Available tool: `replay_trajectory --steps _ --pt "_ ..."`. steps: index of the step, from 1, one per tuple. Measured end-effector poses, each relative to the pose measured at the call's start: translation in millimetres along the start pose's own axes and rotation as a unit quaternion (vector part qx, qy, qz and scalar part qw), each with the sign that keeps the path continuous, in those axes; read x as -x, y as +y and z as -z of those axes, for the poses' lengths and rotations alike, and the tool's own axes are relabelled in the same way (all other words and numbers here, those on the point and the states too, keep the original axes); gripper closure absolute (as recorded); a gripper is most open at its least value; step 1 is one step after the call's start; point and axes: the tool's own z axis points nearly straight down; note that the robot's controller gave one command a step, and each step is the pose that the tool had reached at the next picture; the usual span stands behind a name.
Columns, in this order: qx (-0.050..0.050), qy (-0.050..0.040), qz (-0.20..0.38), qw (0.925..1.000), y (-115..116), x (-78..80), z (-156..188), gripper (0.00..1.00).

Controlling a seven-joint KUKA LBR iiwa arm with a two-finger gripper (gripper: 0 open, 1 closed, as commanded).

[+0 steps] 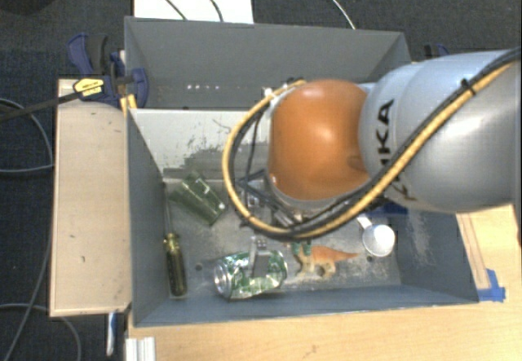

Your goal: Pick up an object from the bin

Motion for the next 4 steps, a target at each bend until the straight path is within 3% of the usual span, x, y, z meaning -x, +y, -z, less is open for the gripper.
replay_trajectory --steps 1,2,3,4 --pt "0.001 -0.0042 -0.003 1.0000 -1.1 1.9 4.5 0.00" --pt "0.001 -0.0027 0.100 0.9950 -6.3 8.3 -120.0 0.00" --pt "0.002 -0.0076 0.091 0.9959 -8.9 2.4 -64.2 0.00" --pt "0.001 -0.0015 0.037 0.9993 -22.4 2.2 -104.6 0.00"
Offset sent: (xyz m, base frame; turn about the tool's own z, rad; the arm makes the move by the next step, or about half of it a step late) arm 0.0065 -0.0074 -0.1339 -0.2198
